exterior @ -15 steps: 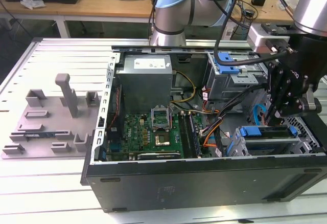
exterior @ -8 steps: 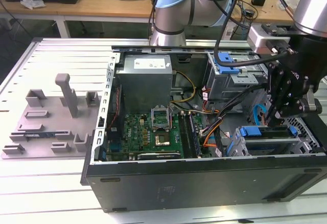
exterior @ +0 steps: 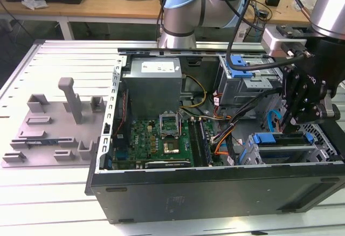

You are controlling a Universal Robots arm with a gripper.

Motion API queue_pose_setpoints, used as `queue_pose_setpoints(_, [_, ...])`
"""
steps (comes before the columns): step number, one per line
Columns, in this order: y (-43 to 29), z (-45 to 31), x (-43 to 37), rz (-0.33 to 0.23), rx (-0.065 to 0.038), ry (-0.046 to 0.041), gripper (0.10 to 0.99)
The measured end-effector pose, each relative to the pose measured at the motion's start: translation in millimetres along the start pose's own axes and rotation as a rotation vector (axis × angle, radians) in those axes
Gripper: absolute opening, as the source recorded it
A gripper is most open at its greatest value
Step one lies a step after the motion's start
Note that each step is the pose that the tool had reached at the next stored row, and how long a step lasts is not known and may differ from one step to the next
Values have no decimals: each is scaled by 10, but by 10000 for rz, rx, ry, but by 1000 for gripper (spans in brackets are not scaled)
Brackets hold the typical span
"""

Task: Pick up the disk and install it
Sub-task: 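Insert the second disk wire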

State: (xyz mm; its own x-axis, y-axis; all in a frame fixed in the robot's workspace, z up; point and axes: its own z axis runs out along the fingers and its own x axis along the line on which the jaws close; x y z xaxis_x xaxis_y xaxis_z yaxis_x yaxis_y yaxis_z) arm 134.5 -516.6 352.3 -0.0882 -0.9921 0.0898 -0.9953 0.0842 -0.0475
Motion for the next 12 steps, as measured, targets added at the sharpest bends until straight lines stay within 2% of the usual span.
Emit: queue_pose_setpoints(12, [-12,11,-3,-100,8,-6,161])
